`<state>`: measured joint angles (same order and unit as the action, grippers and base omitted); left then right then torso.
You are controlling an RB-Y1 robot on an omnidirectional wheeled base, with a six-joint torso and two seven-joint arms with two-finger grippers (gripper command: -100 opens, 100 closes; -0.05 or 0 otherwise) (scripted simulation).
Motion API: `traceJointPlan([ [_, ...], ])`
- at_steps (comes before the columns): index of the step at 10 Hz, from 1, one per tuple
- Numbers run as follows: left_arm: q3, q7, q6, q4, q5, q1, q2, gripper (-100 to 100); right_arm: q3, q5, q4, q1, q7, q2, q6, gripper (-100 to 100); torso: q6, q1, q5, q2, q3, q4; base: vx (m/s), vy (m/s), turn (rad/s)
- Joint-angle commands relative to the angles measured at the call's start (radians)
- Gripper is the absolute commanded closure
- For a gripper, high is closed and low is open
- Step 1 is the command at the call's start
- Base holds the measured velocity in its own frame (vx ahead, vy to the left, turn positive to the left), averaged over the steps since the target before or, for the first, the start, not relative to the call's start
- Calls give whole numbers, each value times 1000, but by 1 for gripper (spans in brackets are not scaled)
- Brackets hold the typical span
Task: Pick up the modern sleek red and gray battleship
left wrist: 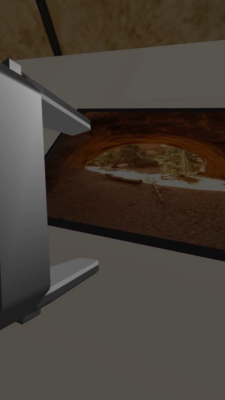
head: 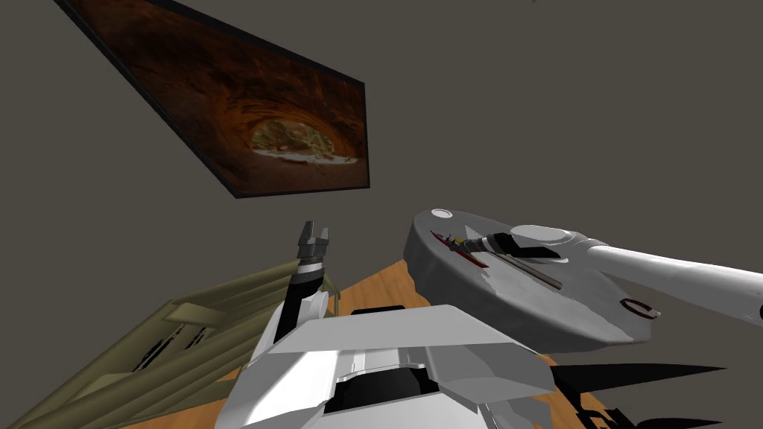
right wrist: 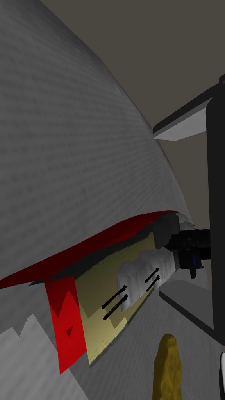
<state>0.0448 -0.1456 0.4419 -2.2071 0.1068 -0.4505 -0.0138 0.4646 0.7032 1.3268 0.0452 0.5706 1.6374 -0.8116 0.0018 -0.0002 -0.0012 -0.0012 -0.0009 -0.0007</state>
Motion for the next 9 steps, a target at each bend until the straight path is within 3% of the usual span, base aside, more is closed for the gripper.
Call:
traceJointPlan([
  [1,0,0,0,0,0,0,0,0,-11,-50,-27,-50,-50,37,7,-100,0,0,0,0,0,0,9,35,257],
  [3,0,0,0,0,0,0,0,0,-11,-101,-27,-91,-104,37,7,-100,-1,2,0,-1,-1,0,5,24,42],
  [5,0,0,0,0,0,0,0,0,-11,-148,-27,-96,-104,37,7,-100,-1,0,0,-1,0,0,1,3,-13],
  [6,0,0,0,0,0,0,0,0,-24,-187,-51,-144,-156,77,15,-100,-1,0,0,-1,-1,0,5,35,223],
  [7,0,0,0,0,0,0,0,0,-24,-218,-51,-173,-181,77,15,-100,-2,2,0,-1,-1,-1,8,37,135],
  [9,0,0,0,0,0,0,0,0,-24,-281,-51,-192,-204,77,15,-100,0,1,0,-1,-1,0,5,12,-20],
])
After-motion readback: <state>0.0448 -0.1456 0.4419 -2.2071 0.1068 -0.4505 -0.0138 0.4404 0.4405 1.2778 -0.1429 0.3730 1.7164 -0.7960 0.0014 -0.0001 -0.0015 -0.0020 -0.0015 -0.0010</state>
